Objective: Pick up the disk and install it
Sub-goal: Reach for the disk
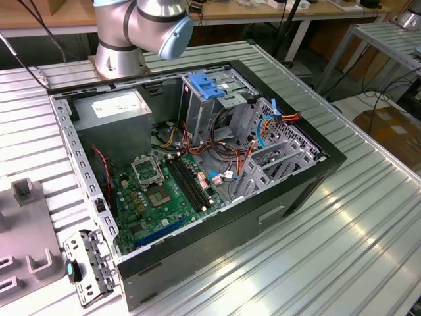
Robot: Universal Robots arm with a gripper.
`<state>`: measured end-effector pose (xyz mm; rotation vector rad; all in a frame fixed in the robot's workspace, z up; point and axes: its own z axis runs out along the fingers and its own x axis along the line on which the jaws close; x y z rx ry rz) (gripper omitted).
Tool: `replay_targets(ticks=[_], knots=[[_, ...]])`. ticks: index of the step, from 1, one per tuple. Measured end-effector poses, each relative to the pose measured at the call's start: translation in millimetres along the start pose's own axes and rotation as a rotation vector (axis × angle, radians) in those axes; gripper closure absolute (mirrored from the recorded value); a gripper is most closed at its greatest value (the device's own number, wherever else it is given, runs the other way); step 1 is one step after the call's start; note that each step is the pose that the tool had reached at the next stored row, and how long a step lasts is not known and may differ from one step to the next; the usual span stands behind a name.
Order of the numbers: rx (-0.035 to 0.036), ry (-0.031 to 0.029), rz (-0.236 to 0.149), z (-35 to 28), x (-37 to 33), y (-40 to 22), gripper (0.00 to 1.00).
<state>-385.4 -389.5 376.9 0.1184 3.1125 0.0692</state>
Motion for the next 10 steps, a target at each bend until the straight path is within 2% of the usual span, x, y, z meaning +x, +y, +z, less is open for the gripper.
replay_targets(ticks=[2, 7, 10], knots=[[0.0001, 0.0000, 0.000, 0.2, 8.4, 1.5, 0.89], [-0.0002, -0.0001, 0.000, 2.7, 47.8, 9.7, 0.89], [-0.0007, 0.0001, 0.000, 4.2, 62.1, 12.2, 0.89]])
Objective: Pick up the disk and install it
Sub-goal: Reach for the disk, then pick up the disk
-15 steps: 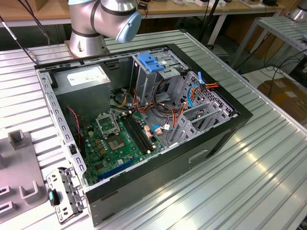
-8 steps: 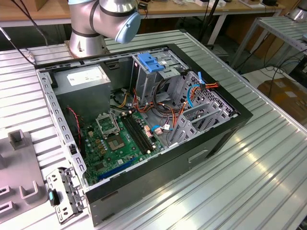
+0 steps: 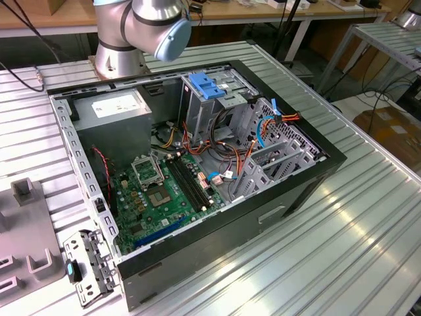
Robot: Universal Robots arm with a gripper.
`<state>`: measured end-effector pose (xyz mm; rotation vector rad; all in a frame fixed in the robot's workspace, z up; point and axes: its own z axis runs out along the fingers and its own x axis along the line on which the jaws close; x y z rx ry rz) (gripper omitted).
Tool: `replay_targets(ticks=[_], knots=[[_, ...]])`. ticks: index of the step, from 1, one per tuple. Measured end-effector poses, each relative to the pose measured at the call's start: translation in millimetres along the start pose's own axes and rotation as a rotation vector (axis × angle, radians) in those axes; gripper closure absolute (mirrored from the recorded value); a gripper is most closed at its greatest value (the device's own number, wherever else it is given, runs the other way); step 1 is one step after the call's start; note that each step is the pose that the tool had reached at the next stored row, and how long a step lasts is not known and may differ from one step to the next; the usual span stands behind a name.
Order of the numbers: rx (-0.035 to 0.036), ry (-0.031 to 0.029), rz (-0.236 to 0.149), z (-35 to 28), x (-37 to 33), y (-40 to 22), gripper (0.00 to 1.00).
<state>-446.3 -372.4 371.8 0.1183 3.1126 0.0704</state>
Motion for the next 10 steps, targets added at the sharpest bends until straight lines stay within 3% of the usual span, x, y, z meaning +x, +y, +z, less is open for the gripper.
replay_targets(ticks=[5, 10], knots=[[-0.0001, 0.0002, 0.000, 1.2, 21.2, -0.9, 0.89], [0.0000, 0.0003, 0.000, 1.1, 23.5, -1.1, 0.89]])
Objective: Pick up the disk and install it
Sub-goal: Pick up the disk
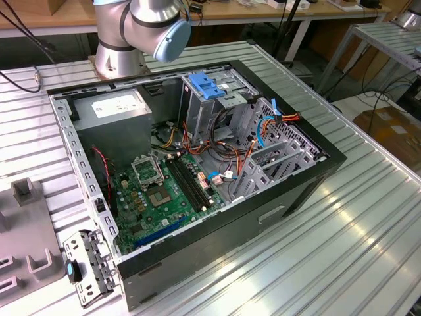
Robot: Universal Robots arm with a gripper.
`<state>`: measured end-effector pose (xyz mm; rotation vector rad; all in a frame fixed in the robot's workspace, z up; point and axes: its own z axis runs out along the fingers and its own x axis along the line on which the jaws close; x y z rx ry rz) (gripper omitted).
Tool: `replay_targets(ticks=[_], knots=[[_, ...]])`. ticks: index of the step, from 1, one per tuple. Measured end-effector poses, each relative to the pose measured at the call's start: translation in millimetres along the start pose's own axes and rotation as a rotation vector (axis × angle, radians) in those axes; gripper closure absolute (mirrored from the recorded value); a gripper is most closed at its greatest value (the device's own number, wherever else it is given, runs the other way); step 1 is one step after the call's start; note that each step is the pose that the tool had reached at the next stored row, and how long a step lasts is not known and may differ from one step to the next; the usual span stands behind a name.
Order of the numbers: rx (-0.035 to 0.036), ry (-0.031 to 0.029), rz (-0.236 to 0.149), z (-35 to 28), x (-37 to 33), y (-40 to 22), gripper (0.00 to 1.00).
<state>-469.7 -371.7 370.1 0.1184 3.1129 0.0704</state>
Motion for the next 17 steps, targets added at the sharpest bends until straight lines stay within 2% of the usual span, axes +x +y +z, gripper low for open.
replay_targets(ticks=[11, 14, 17], knots=[[-0.0001, 0.0000, -0.002, 0.0, 0.3, 0.0, 0.89], [-0.0010, 0.0017, -0.040, 0.0, 0.4, 0.0, 0.89], [-0.0024, 0.0044, -0.097, 0.0, 0.3, 0.0, 0.89]])
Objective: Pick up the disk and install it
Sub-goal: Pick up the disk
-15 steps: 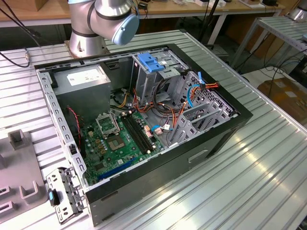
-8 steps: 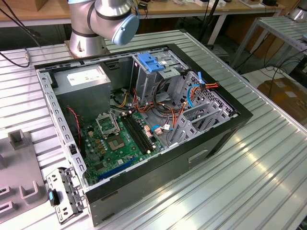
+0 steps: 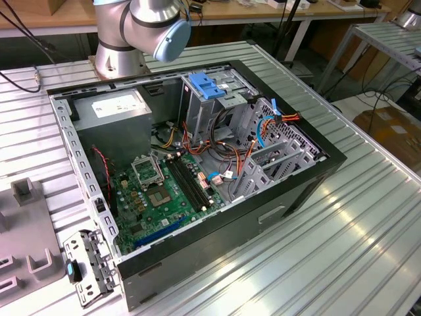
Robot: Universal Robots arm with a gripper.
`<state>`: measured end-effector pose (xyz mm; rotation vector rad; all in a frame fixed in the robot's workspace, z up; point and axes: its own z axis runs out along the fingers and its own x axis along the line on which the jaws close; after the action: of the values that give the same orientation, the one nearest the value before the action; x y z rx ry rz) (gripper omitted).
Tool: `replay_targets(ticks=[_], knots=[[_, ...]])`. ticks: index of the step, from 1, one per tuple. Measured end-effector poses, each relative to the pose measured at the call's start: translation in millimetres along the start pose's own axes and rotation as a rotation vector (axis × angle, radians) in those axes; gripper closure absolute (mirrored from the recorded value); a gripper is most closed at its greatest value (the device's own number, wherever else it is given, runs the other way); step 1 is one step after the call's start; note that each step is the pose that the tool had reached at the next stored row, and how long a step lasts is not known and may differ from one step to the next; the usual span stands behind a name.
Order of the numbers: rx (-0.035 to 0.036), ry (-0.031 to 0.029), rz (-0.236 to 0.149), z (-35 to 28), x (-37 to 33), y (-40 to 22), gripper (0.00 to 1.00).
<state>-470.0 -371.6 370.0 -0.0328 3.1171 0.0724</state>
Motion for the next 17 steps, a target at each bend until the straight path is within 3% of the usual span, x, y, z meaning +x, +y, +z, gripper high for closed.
replay_targets(ticks=[2, 16, 17], knots=[[-0.0014, 0.0029, -0.061, 0.0, 0.0, 0.0, 0.89], [-0.0078, 0.0152, -0.329, 0.0, 0.0, 0.0, 0.89], [-0.0092, 0.0179, -0.387, 0.0, 0.0, 0.0, 0.89]])
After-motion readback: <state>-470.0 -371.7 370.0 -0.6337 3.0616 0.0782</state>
